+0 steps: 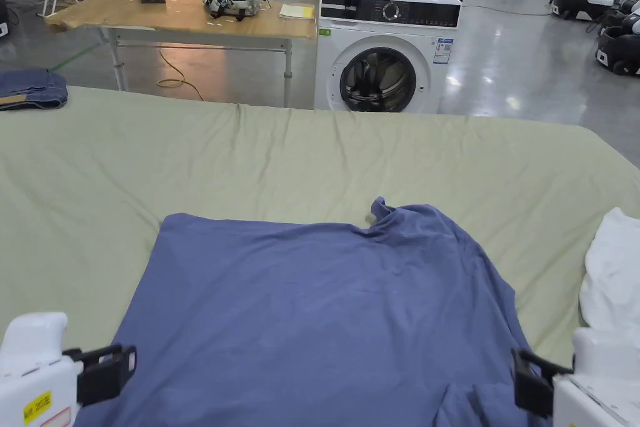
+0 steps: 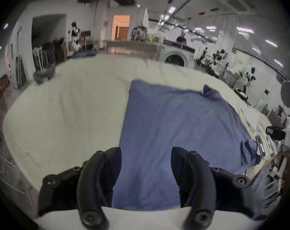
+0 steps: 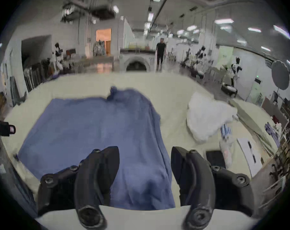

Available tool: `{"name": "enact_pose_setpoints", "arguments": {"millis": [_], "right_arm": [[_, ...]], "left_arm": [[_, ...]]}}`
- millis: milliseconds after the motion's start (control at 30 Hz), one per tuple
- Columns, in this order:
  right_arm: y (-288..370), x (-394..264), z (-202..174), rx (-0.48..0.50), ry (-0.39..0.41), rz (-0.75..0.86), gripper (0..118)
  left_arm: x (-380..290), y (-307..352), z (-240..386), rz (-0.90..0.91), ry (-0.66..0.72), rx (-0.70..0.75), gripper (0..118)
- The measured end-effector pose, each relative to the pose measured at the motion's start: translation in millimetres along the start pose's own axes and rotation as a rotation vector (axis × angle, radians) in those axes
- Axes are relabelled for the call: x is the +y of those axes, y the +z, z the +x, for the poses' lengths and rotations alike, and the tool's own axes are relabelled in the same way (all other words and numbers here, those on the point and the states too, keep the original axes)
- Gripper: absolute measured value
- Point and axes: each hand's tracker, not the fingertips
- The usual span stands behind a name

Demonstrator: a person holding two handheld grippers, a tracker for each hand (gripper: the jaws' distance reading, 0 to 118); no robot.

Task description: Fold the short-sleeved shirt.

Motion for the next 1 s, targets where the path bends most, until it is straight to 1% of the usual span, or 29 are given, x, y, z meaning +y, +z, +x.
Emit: {"name": "enact_pose_setpoints", "arguments": {"millis": [33, 67, 100, 167, 200, 267, 300, 333, 367, 433, 500, 567, 633, 700, 767, 800, 867, 933, 1000], "right_arm": [[-1, 6, -7, 0.01, -0.015, 0.051, 56], [-2, 12, -17, 0.02, -0.032, 0.106, 41], [-3, 19, -26, 0.032, -0.045, 0.149, 30], [-4, 29, -44, 0.028, -0.059, 0.227, 16], [-5, 34, -52, 0.032, -0.061, 0.253, 16], [-7, 40, -63, 0.07, -0.078, 0.297, 9], [-8, 41, -68, 0.068, -0.084, 0.323, 0], [-9, 43, -71, 0.078, -0.083, 0.32, 0], [-9, 44, -74, 0.097, -0.085, 0.332, 0], [-10, 43, -78, 0.104, -0.079, 0.366, 0], [-8, 41, -82, 0.094, -0.06, 0.384, 0], [-9, 40, -82, 0.097, -0.054, 0.383, 0], [-10, 38, -80, 0.114, -0.044, 0.363, 0], [-12, 34, -78, 0.108, -0.025, 0.35, 0], [-14, 30, -75, 0.106, -0.018, 0.335, 0], [-16, 29, -73, 0.107, -0.018, 0.325, 0], [-19, 25, -71, 0.101, -0.012, 0.302, 0], [-22, 21, -69, 0.102, -0.012, 0.28, 0], [-25, 17, -68, 0.105, -0.012, 0.254, 0]], "left_arm": [[5, 0, 8, 0.042, -0.018, 0.005, 59], [12, -1, 17, 0.093, -0.036, 0.009, 49], [18, -1, 26, 0.136, -0.053, 0.005, 38], [29, 0, 43, 0.2, -0.084, 0.028, 19], [32, -3, 47, 0.236, -0.105, 0.038, 18], [40, -1, 60, 0.3, -0.129, 0.06, 16], [44, 0, 66, 0.323, -0.147, 0.048, 10], [46, 0, 70, 0.339, -0.162, 0.057, 2], [47, 2, 76, 0.384, -0.184, 0.095, 0], [48, 5, 82, 0.403, -0.209, 0.11, 0], [47, 8, 80, 0.428, -0.177, 0.098, 0], [48, 9, 73, 0.34, -0.159, 0.056, 0], [46, 8, 57, 0.247, -0.15, 0.05, 0], [39, 8, 37, 0.128, -0.133, 0.048, 0], [34, 3, 15, -0.053, -0.133, 0.037, 0], [27, 4, 5, -0.08, -0.121, 0.056, 0], [19, 0, -18, -0.18, -0.123, 0.031, 0], [10, -3, -37, -0.254, -0.059, 0.027, 0], [-2, -6, -54, -0.331, 0.047, -0.011, 29]]}}
